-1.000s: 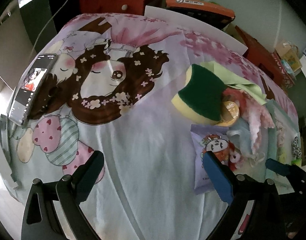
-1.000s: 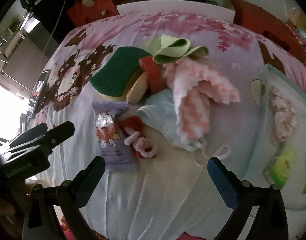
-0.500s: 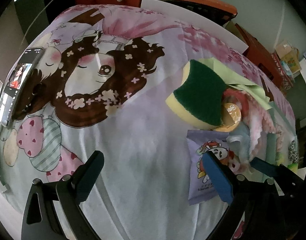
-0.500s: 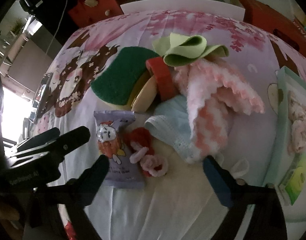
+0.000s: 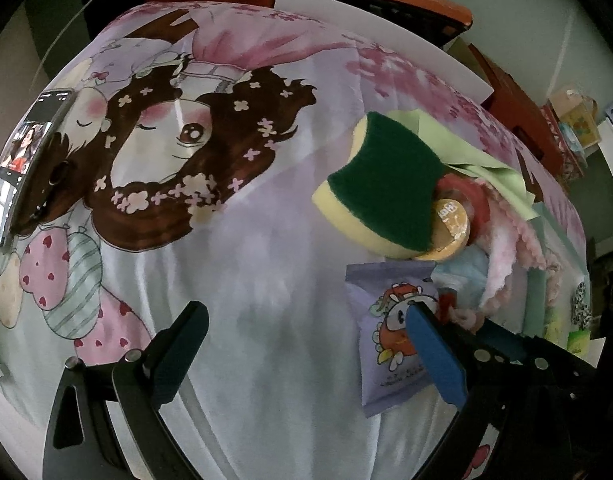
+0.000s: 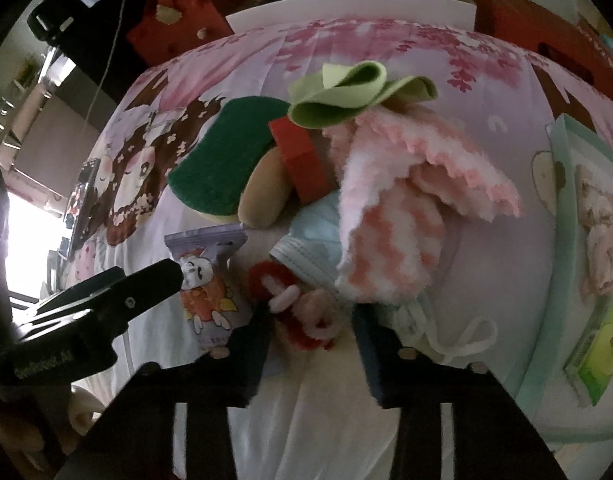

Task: Organize soft objects
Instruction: 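Grasp the purple wipes packet with the left gripper while the right grasps the red-and-pink hair tie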

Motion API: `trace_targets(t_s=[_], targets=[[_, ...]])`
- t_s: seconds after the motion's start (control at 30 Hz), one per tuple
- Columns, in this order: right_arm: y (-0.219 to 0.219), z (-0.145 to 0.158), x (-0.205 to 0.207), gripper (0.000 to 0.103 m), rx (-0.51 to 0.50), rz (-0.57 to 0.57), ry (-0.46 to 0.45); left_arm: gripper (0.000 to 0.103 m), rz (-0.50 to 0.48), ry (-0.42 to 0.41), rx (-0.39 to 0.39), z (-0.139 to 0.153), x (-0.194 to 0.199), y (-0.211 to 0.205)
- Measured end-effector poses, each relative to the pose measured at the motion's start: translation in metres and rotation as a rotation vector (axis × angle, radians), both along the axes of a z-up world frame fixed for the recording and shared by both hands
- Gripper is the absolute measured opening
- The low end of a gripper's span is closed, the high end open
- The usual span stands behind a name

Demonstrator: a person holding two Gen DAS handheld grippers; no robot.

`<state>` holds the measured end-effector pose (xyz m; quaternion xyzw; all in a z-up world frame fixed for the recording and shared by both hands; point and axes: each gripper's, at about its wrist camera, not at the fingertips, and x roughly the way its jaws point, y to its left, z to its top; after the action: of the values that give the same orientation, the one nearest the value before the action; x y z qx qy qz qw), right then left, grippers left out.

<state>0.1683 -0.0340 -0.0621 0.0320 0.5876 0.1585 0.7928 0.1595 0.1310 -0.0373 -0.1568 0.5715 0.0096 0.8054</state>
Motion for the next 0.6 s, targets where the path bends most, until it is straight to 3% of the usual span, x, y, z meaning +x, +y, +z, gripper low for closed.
trace_targets(t_s=[0.3, 0.6], targets=[[-0.009, 0.003, -0.004, 0.028, 0.029, -0.003, 0.001, 0.099, -0.013, 0.010, -0.007, 0.000, 0.002, -0.009], [-0.030, 0.015, -0.014, 0.026, 0.053, -0.018, -0.027, 0.099, -0.025, 0.008, -0.033, 0.000, 0.005, -0.021]])
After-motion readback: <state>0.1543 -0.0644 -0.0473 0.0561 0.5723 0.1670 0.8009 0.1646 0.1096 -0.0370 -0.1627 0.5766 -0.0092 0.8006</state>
